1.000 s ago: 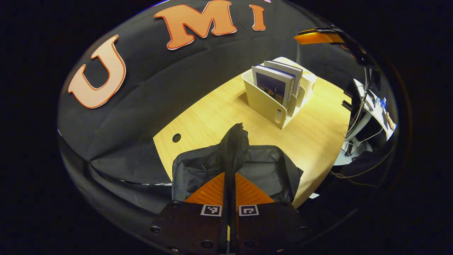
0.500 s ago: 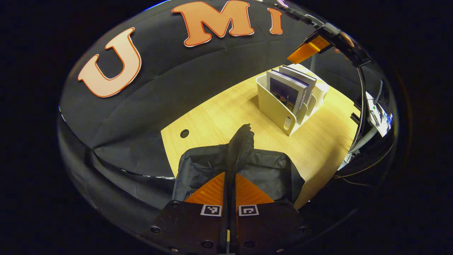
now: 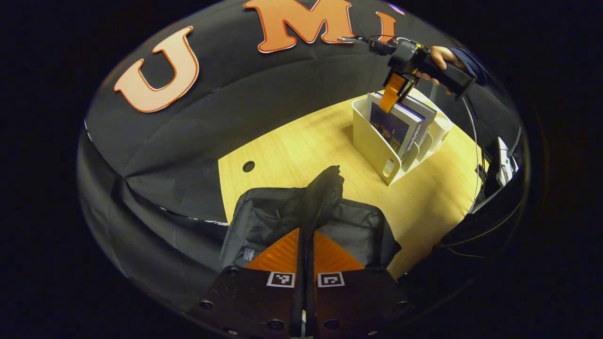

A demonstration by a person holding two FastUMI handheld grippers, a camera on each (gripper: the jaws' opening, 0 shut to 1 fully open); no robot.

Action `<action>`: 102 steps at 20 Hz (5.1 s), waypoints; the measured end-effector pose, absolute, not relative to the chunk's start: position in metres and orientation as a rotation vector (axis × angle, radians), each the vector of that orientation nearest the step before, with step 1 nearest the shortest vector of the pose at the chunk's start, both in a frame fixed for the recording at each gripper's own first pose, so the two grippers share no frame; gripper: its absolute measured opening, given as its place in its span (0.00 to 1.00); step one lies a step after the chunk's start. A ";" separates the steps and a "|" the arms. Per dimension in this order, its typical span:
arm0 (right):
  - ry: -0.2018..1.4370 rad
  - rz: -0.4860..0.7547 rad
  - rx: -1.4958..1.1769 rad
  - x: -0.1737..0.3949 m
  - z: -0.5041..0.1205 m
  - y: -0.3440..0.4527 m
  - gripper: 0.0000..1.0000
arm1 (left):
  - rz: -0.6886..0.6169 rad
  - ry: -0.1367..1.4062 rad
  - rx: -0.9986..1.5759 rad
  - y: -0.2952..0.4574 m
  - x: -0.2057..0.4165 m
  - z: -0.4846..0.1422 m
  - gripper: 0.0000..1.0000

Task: Open the schoolbag, grab two books from the bookshelf and put them into the schoolbag.

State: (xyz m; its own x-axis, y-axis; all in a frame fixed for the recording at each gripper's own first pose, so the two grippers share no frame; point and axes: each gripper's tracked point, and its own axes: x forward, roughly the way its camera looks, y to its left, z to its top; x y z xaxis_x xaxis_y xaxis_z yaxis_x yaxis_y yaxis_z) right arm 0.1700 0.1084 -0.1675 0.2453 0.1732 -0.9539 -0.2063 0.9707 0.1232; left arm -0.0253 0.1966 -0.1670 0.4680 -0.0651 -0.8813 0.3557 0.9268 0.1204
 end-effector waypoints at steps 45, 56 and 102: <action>1.127 0.452 0.642 -0.064 -0.097 0.181 0.34 | -0.509 0.981 0.248 0.183 -0.001 -0.175 0.03; 1.061 0.533 0.850 -0.021 -0.160 0.285 0.34 | -0.491 0.923 0.179 0.169 -0.008 -0.164 0.03; 1.084 0.327 0.090 0.122 -0.106 0.032 0.98 | -0.263 0.998 0.100 0.131 -0.019 -0.192 0.02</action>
